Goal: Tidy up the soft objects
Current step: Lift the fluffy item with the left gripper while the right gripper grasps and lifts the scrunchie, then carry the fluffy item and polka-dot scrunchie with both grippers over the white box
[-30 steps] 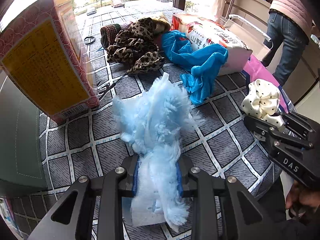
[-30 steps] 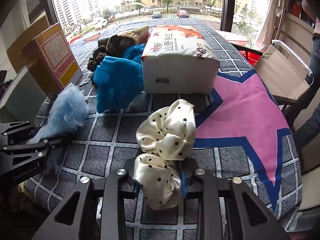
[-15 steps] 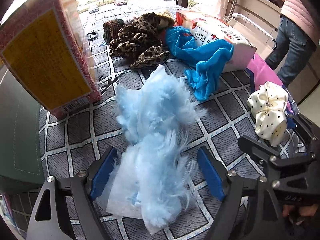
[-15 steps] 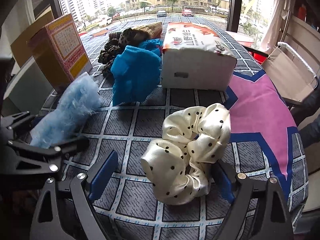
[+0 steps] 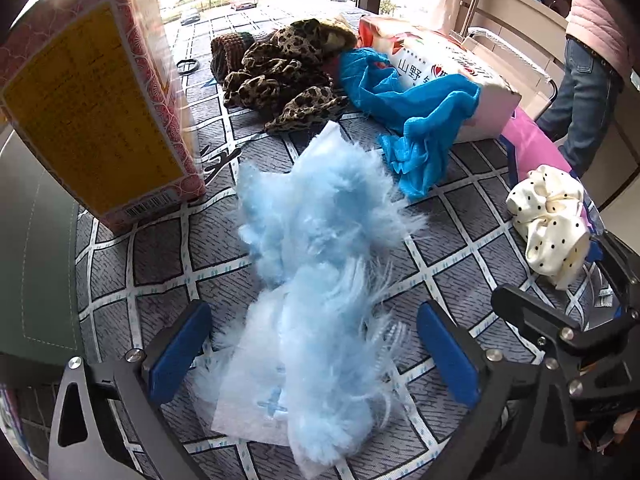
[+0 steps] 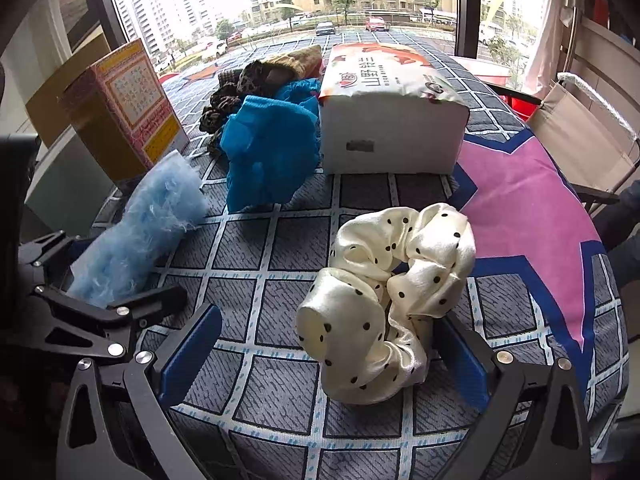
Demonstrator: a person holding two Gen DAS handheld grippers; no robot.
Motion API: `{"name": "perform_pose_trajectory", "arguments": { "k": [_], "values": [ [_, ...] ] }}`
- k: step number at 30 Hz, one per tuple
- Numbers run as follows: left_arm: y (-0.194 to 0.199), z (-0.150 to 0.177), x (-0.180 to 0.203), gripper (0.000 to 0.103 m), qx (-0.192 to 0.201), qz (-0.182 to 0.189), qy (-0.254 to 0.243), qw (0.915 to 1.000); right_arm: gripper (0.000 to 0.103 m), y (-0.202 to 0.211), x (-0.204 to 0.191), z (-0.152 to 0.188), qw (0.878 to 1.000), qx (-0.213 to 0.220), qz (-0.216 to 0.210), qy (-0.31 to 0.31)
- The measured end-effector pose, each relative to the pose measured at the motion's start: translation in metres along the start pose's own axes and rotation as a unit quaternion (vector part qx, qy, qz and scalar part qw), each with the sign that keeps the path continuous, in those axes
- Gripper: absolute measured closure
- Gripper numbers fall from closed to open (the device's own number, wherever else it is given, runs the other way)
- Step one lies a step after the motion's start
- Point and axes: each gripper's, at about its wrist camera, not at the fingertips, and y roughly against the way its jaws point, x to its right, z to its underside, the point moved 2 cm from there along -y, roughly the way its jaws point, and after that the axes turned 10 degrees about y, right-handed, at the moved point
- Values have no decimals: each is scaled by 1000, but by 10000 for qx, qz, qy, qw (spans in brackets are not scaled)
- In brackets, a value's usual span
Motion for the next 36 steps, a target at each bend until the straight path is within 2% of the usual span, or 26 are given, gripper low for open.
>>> {"name": "perform_pose_trajectory", "arguments": {
  "k": [9,12,16,18,20,23,24,26,27,28,29,30,36],
  "values": [
    [-2,-6,-7,1,1,-87,69,9999,0,-4,-6,-1,9996,-90,179,185],
    [-4,-14,-5,0,-176,-84,86,9998,0,-5,-7,-4,9991,-242,213,279],
    [-8,-24,-3,1,-243,-114,100,9996,0,-6,8,-12,9985,-254,430,-206],
    [-9,-29,-2,7,-240,-132,123,9995,0,-13,14,-15,9978,-408,413,-321],
    [-5,-34,0,24,-166,-135,110,9997,0,-12,12,-18,9973,-393,569,-242],
    [-2,-37,5,44,-130,-65,29,9999,0,-8,0,-20,9971,-174,729,120],
    [-1,-37,6,48,-109,-54,9,9999,0,-10,-3,-19,9969,-221,727,206],
    [0,-37,8,73,-75,-51,-28,10000,1,-16,-11,-17,9973,-331,572,325],
    [2,-35,11,74,-74,-70,-40,9999,15,-15,-13,-14,9979,-264,500,314],
    [3,-35,12,78,-52,-105,-62,9999,36,-14,-14,-14,9984,-239,428,286],
    [3,-34,15,79,-42,-103,-114,9999,50,-12,-15,-14,9979,-188,534,319],
    [3,-32,20,79,-32,-112,-165,9998,69,-9,-14,-15,9983,-170,468,302],
    [12,-32,34,79,136,-66,-524,9985,69,4,14,-17,9986,-57,436,-307]
  ]
}}
